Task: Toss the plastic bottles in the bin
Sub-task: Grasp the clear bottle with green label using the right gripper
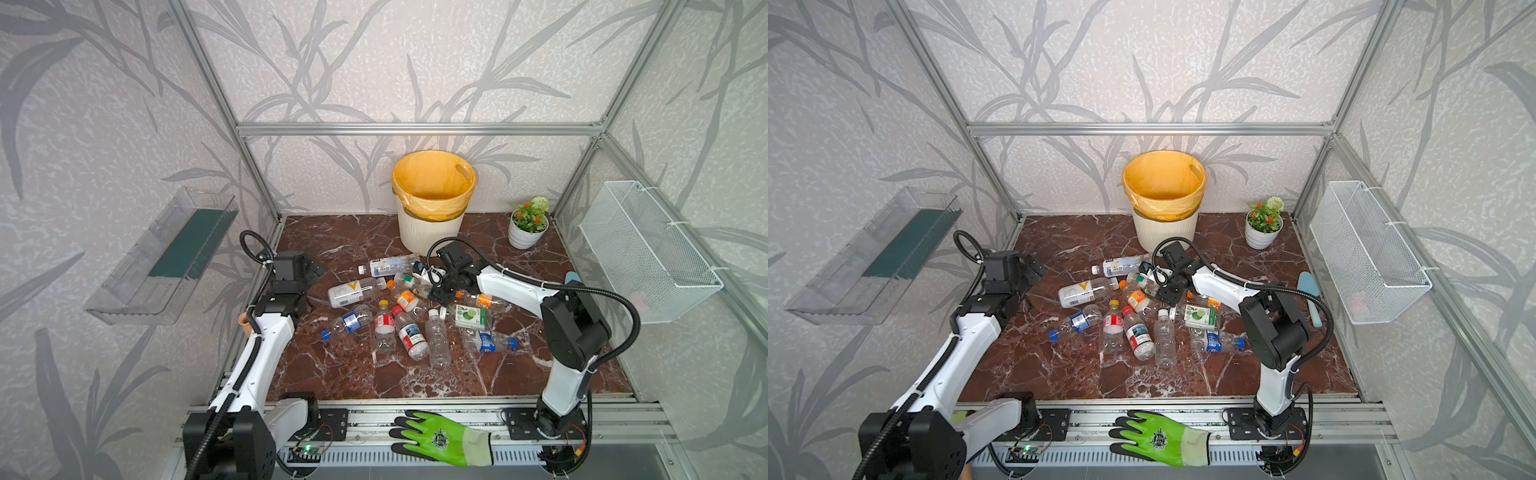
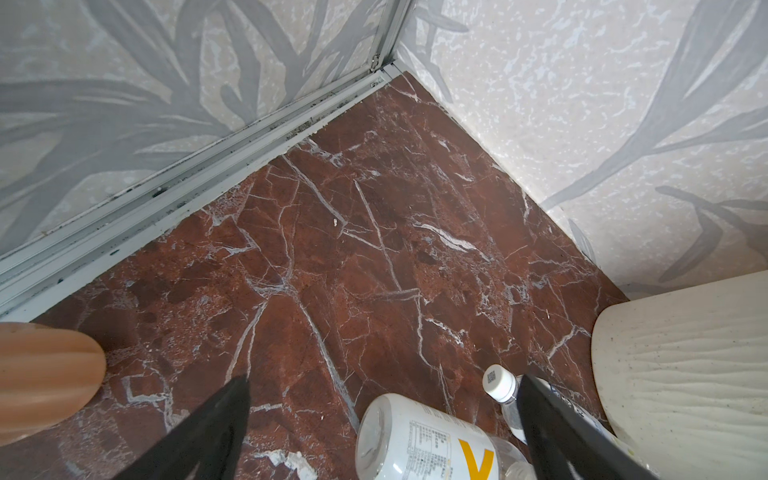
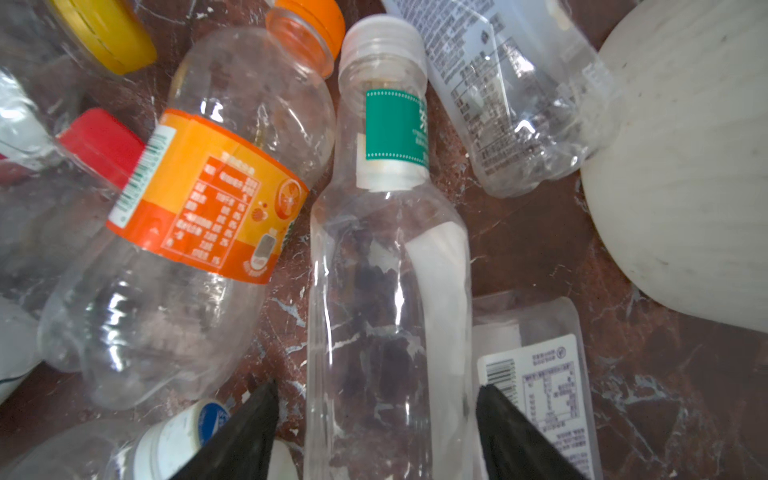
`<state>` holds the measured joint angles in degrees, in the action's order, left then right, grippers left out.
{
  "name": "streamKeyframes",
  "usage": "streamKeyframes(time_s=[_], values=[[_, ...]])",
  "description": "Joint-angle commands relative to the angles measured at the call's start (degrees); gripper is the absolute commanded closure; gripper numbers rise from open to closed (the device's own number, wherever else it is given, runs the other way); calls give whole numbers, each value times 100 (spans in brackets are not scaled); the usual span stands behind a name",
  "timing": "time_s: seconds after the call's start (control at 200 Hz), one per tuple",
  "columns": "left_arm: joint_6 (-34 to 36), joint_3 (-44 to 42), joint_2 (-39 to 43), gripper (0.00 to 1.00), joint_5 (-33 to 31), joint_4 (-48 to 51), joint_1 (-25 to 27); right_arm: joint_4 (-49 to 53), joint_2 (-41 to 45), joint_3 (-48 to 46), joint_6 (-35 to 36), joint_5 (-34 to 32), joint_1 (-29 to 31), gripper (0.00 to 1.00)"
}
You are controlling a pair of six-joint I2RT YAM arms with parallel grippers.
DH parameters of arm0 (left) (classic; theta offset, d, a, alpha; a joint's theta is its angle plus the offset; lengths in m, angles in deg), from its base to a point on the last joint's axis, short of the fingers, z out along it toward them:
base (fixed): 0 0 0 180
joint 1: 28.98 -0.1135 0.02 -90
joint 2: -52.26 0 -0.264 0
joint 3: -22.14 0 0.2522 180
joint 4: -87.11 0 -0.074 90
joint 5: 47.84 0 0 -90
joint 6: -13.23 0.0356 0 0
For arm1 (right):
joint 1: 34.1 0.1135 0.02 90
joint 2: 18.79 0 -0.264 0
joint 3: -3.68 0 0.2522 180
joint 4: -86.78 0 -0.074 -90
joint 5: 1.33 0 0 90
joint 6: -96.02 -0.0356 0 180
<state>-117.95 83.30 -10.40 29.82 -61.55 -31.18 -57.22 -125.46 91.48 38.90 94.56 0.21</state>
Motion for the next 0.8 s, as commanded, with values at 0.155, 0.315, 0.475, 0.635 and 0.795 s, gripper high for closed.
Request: streamKeyframes(time_s=[0.155,0.315,0.475,0.635,0.795], values=[[-82,-67,34,1,1,43,-62,543,-399,419,131,-79,36,23],[-70,-90,48,1,3,41,-82,625,-516,497,98,-49,34,23],[-66,-99,43,1,13,38,-102,606,-523,516,61,-40,40,32],[-69,-100,60,1,23,54,-114,497,-387,469,-25,-106,40,42],[-73,-117,74,1,17,52,-108,303,-153,362,-186,-80,36,46]])
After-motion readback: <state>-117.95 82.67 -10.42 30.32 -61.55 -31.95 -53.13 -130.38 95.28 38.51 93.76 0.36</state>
